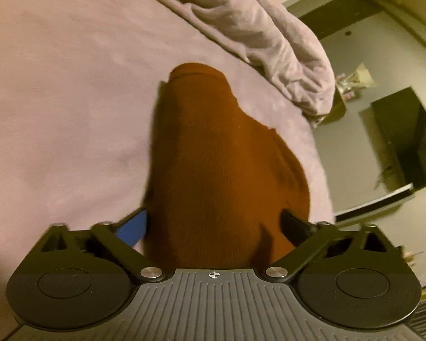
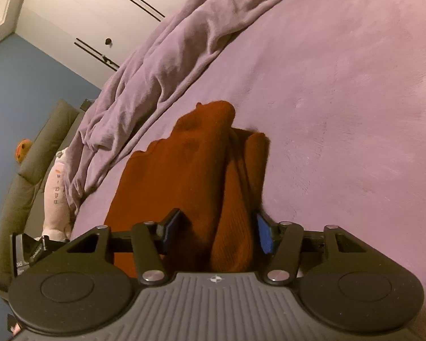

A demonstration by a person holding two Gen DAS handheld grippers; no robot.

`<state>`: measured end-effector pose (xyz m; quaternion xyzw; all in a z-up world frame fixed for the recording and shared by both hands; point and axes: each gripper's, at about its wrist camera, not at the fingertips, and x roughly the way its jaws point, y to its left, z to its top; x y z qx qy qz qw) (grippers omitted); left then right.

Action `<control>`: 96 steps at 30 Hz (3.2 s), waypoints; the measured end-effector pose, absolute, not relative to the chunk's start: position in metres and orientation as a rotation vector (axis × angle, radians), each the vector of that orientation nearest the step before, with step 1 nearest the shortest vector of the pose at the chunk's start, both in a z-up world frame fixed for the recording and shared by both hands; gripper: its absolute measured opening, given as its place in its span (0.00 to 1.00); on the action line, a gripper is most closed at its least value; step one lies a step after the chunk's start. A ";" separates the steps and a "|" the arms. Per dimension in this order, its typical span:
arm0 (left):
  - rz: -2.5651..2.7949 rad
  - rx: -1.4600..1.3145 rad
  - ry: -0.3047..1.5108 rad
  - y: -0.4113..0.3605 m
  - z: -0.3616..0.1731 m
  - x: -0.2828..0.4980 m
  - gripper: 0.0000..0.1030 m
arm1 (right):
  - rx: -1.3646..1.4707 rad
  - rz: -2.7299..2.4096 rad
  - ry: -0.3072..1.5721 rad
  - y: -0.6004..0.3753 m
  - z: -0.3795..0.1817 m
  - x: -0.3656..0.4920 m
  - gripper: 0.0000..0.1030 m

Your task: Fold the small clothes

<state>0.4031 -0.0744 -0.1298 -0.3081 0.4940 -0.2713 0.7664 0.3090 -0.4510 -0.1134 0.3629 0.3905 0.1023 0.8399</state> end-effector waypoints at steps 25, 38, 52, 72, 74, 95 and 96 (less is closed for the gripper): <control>-0.317 -0.356 1.061 0.042 -0.078 0.364 0.58 | 0.681 0.405 0.845 -0.309 -0.080 0.329 0.26; -0.193 -0.267 0.815 0.033 -0.042 0.385 0.84 | 0.261 0.241 0.760 -0.222 -0.022 0.346 0.34; -0.047 -0.202 0.849 0.016 -0.121 0.419 0.91 | -0.045 0.146 0.715 -0.177 -0.094 0.392 0.21; -0.050 -0.113 0.834 0.016 -0.076 0.288 0.95 | 0.004 0.094 0.683 -0.194 -0.066 0.228 0.39; -0.058 -0.119 0.833 0.017 -0.073 0.277 0.95 | 0.019 0.089 0.685 -0.197 -0.066 0.218 0.43; 0.007 0.166 0.925 -0.025 -0.069 0.194 0.98 | 0.035 0.048 0.996 -0.209 -0.055 0.095 0.95; 0.013 0.160 0.917 -0.025 -0.066 0.186 0.98 | 0.032 0.060 1.008 -0.207 -0.054 0.089 0.96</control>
